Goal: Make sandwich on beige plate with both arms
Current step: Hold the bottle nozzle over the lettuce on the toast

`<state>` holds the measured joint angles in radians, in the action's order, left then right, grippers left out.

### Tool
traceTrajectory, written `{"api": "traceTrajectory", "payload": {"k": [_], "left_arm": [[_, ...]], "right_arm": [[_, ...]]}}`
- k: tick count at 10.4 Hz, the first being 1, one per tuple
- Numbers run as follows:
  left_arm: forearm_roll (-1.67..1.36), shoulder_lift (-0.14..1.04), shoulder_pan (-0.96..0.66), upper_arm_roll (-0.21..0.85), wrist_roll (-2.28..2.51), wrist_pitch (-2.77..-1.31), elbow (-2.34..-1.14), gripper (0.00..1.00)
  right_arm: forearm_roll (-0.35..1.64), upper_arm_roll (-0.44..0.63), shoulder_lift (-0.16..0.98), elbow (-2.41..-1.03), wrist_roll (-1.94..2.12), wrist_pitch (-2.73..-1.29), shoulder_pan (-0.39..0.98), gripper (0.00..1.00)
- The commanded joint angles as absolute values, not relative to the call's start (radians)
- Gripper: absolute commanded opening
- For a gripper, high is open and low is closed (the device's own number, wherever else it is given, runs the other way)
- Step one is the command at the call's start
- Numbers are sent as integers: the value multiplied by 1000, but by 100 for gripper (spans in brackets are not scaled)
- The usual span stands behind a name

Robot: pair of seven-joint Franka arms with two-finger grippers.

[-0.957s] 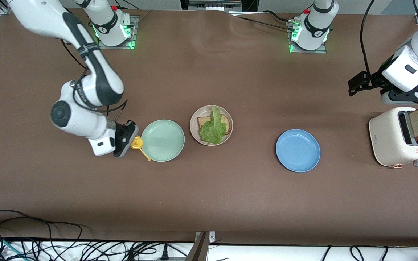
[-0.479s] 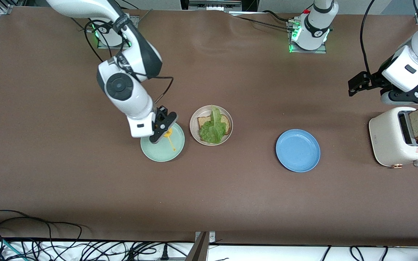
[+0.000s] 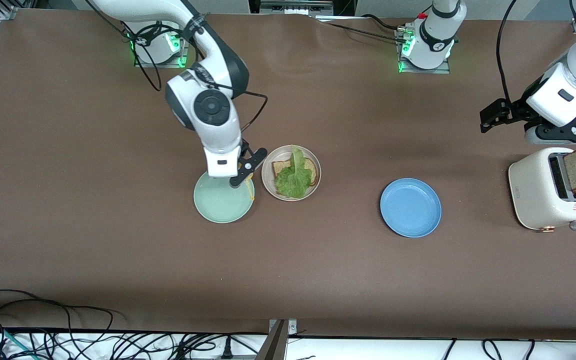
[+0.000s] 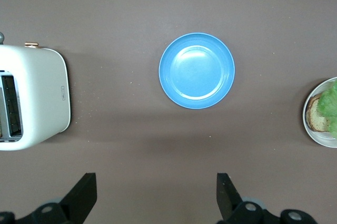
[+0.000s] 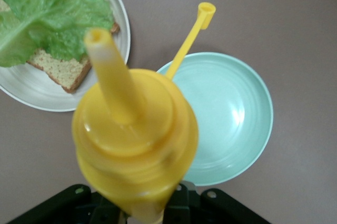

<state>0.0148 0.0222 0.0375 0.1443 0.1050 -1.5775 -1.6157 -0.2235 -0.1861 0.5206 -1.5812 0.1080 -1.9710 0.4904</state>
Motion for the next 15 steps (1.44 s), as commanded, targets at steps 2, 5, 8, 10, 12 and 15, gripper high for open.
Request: {"api": "traceTrajectory", "payload": {"k": [2, 5, 8, 10, 12, 15], "left_arm": [[23, 34, 35, 143, 87, -1562, -1588, 100], [23, 32, 35, 143, 87, -1562, -1588, 100], [23, 32, 35, 143, 87, -1562, -1588, 100], [23, 34, 35, 143, 87, -1562, -1588, 100], [23, 32, 35, 143, 87, -1562, -1588, 100], [23, 34, 35, 143, 87, -1563, -1588, 100]], "right_arm": [[-319, -166, 655, -1358, 3, -1758, 598, 0], [-395, -166, 725, -1268, -18, -1617, 653, 0], [-429, -167, 793, -1186, -60, -1510, 704, 0], [-431, -164, 853, -1116, -116, -1471, 741, 0], [-454, -154, 914, -1054, -124, -1439, 781, 0], [-485, -126, 994, -1012, -124, -1393, 836, 0]]}}
